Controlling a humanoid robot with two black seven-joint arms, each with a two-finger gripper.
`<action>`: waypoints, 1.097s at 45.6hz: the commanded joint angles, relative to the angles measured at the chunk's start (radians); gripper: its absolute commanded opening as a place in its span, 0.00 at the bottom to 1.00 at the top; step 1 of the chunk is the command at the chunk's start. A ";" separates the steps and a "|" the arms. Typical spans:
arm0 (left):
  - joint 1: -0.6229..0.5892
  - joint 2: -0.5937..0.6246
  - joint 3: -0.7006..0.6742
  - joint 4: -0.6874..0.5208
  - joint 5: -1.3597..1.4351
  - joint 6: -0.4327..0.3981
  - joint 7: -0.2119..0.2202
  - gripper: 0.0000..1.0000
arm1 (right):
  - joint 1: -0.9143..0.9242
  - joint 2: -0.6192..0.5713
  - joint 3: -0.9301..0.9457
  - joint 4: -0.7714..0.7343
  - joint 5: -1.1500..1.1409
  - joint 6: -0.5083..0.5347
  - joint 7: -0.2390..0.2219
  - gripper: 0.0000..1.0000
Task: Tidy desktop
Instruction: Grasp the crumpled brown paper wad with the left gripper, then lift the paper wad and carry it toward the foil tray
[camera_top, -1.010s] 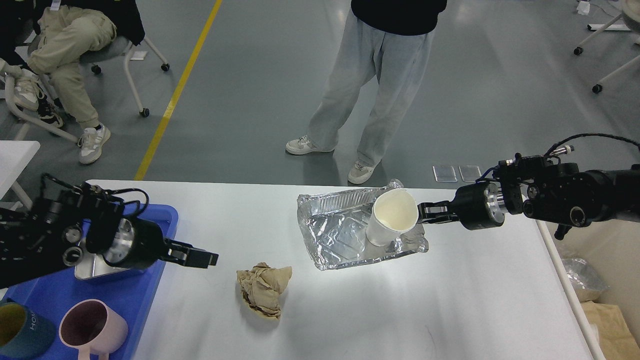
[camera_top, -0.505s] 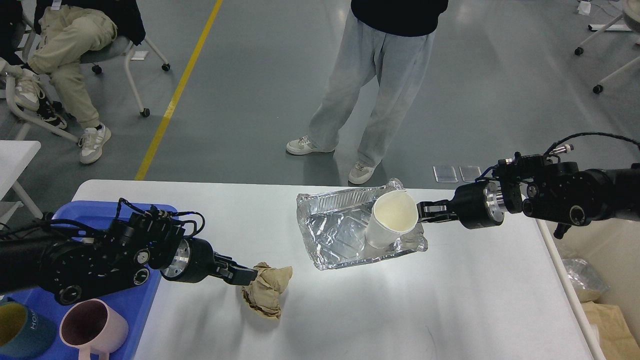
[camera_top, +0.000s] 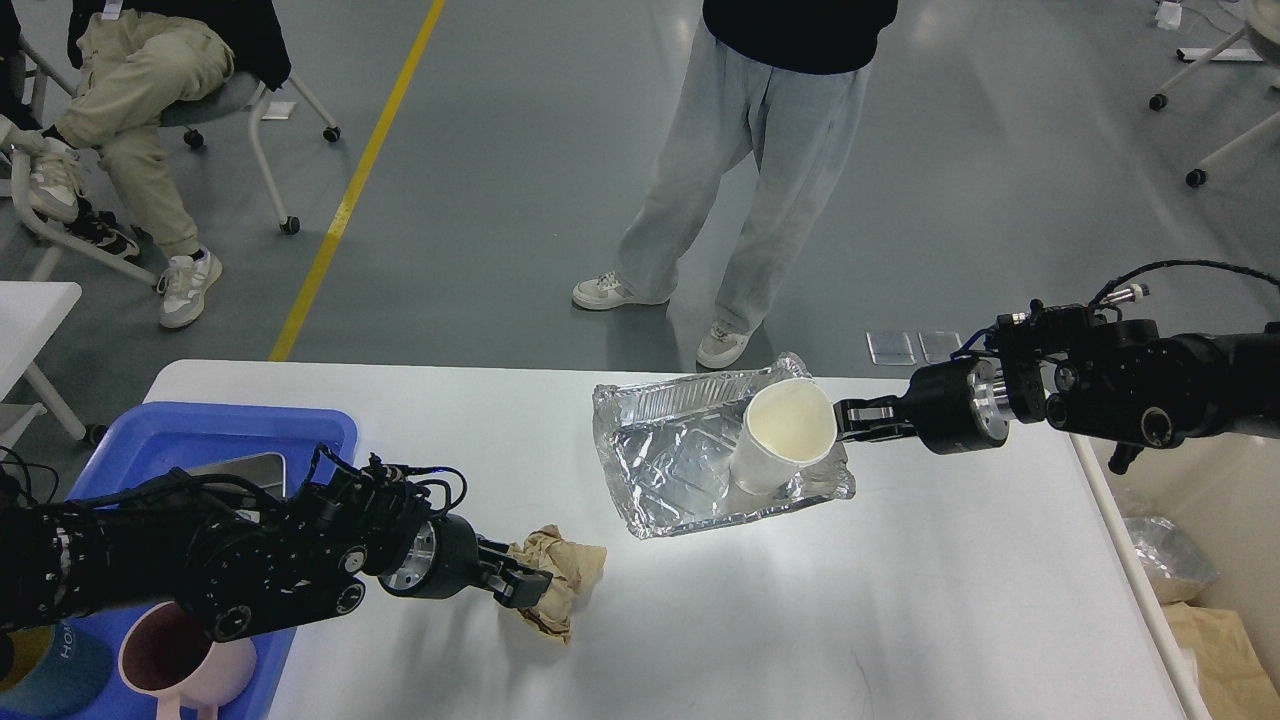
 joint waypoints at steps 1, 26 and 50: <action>-0.003 -0.005 0.000 0.002 0.000 -0.018 0.012 0.21 | -0.001 -0.002 0.000 0.002 0.000 0.000 0.000 0.00; -0.046 0.056 -0.014 -0.031 -0.003 -0.087 0.006 0.00 | -0.001 -0.004 -0.003 0.002 0.000 -0.003 0.000 0.00; -0.395 0.524 -0.138 -0.222 -0.023 -0.382 -0.104 0.00 | -0.001 0.004 0.000 -0.002 0.000 -0.003 0.000 0.00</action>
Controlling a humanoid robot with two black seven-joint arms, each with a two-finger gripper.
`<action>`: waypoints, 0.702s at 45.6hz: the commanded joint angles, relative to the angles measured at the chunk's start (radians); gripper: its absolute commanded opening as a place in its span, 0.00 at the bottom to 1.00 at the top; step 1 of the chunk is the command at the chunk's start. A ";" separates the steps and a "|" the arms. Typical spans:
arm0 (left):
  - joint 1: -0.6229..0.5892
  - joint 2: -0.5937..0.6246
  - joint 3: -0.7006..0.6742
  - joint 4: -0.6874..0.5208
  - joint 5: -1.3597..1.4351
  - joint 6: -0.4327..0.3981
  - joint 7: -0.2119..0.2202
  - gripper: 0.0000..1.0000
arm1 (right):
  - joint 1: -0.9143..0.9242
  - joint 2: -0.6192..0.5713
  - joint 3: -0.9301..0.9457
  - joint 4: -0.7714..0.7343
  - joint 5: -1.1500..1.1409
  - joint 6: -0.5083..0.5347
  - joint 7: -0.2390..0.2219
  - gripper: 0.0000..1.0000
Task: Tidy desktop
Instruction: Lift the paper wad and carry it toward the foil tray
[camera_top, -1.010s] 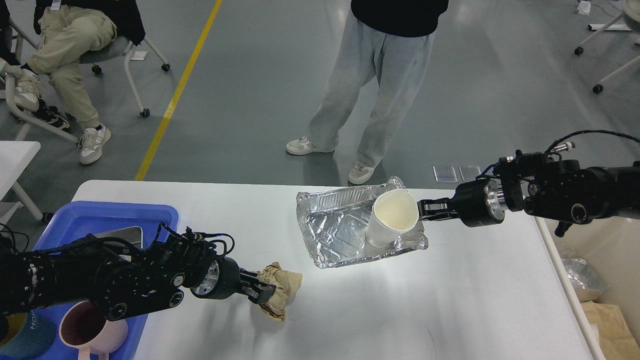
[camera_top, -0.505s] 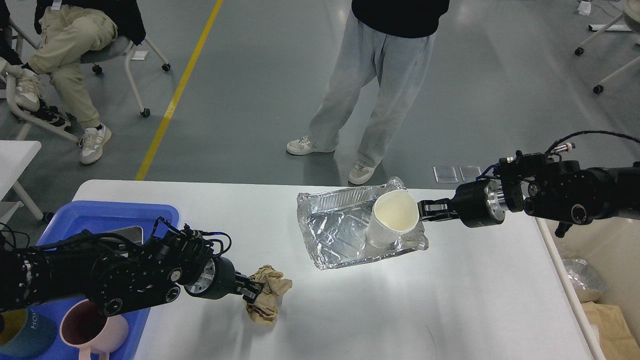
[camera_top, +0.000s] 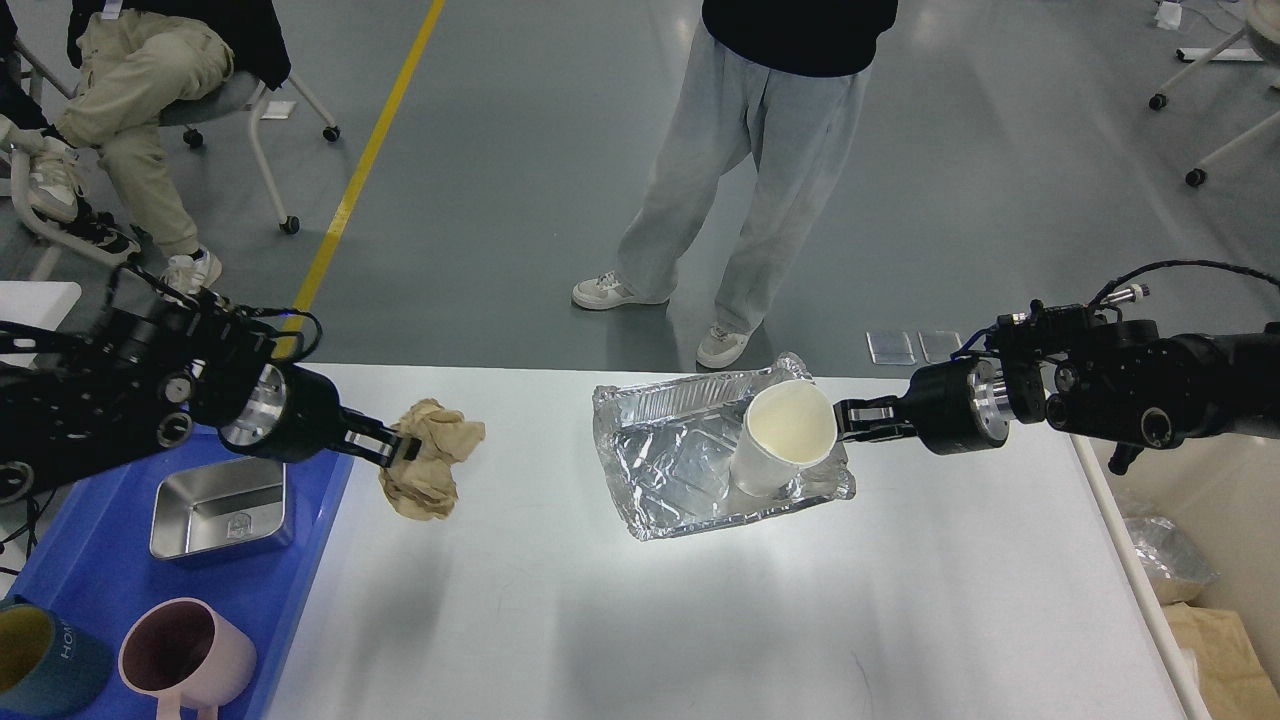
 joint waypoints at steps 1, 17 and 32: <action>-0.118 0.107 -0.021 -0.038 -0.018 -0.060 -0.027 0.00 | 0.000 0.001 0.000 0.000 0.000 0.000 0.000 0.00; -0.311 0.250 -0.018 -0.104 -0.085 -0.122 -0.036 0.00 | -0.002 0.001 -0.006 0.000 0.000 0.000 0.000 0.00; -0.353 0.172 -0.022 -0.139 -0.162 -0.129 -0.052 0.00 | -0.003 0.018 -0.008 -0.003 0.001 -0.001 -0.002 0.00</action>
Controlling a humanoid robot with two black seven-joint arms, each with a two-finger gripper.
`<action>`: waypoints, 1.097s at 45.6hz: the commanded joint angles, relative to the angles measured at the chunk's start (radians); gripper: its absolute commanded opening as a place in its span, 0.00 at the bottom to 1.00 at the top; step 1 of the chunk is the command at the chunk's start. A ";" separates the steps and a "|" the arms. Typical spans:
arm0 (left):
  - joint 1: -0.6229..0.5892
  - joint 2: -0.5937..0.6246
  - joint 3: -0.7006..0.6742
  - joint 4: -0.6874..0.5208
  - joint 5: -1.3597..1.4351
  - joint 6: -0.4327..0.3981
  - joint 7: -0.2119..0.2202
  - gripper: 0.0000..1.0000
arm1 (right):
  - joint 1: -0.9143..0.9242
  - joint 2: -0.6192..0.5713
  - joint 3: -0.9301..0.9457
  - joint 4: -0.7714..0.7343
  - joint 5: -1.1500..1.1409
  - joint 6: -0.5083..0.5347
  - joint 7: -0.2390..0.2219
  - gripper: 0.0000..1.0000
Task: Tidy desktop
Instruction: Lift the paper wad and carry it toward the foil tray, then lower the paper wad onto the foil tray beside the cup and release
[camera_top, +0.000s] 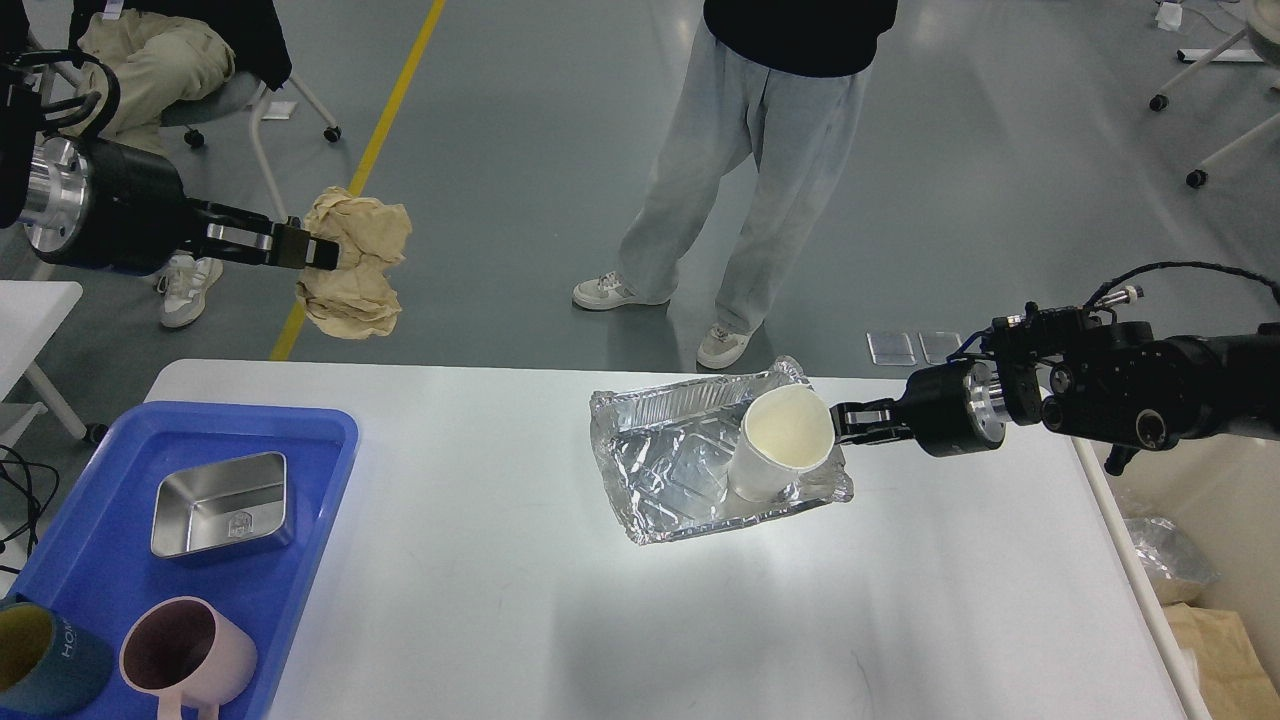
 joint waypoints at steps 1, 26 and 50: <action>-0.003 -0.081 -0.002 -0.010 -0.023 0.001 -0.001 0.00 | -0.001 0.008 -0.001 -0.002 0.002 0.000 -0.001 0.00; 0.061 -0.446 0.004 0.046 -0.052 0.047 -0.004 0.00 | 0.000 0.014 -0.006 0.000 0.028 0.000 0.000 0.00; 0.135 -0.639 0.009 0.188 -0.056 0.058 0.000 0.00 | 0.005 0.005 -0.001 0.006 0.028 0.002 0.000 0.00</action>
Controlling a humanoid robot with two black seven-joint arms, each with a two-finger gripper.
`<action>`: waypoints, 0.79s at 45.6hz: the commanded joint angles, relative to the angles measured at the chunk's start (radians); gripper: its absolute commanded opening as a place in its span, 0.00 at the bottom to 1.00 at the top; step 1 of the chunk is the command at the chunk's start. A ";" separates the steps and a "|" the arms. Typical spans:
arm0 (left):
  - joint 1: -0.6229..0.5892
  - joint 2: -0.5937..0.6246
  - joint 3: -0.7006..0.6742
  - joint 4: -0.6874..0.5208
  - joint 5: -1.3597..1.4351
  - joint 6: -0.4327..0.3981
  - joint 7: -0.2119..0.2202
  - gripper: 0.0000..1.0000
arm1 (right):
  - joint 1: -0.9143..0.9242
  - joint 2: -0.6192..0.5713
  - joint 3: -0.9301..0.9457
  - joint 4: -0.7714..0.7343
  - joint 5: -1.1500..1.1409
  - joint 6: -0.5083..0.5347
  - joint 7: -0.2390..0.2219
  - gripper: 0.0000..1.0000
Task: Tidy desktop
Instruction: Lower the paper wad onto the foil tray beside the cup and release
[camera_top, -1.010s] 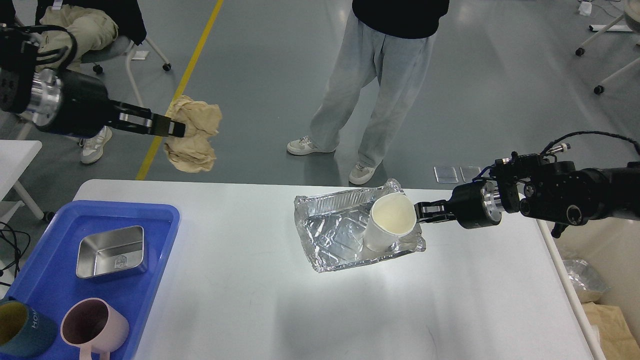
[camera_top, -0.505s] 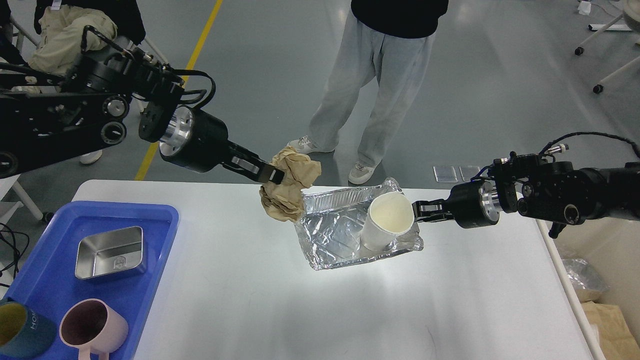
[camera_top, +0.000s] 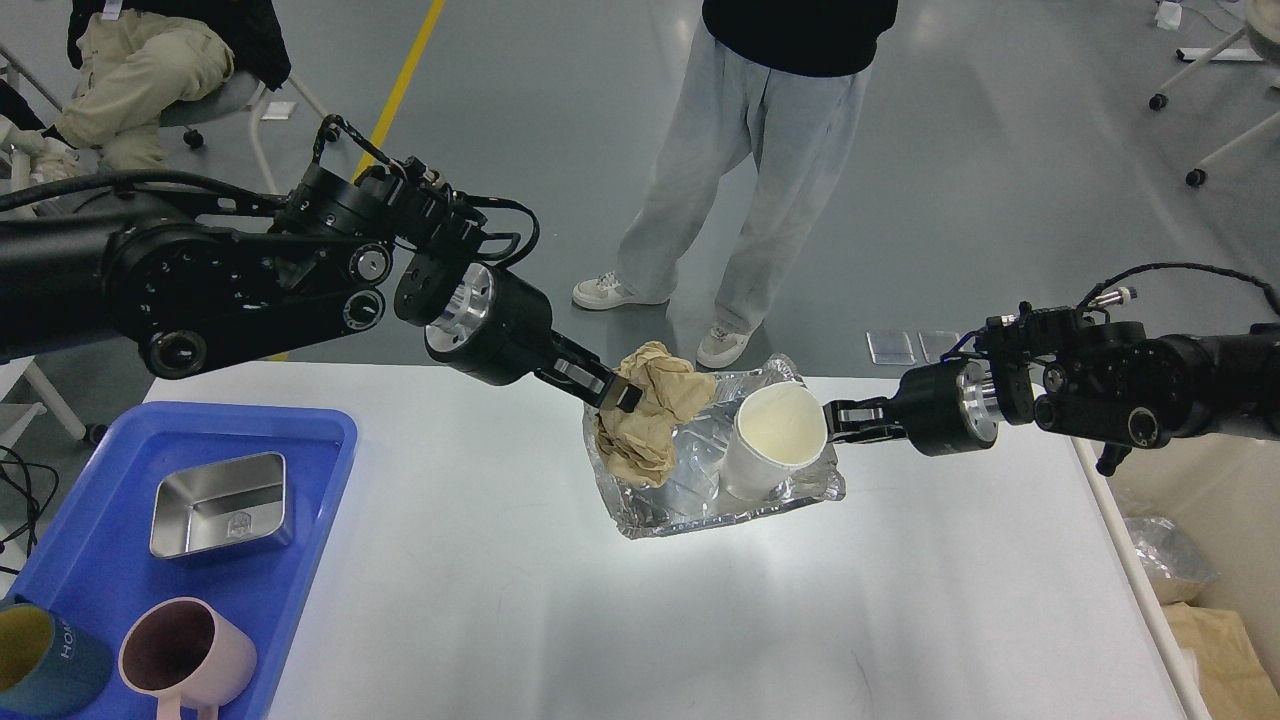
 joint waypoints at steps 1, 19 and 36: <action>0.021 -0.028 0.000 0.034 0.000 0.002 0.004 0.01 | 0.001 -0.004 0.001 0.002 0.000 0.000 0.000 0.00; 0.047 -0.064 -0.006 0.066 0.000 0.072 0.016 0.45 | 0.008 -0.007 0.002 0.007 0.001 0.002 0.000 0.00; 0.034 -0.070 -0.009 0.066 -0.035 0.080 0.014 0.69 | 0.011 -0.010 0.002 0.007 0.001 0.002 0.000 0.00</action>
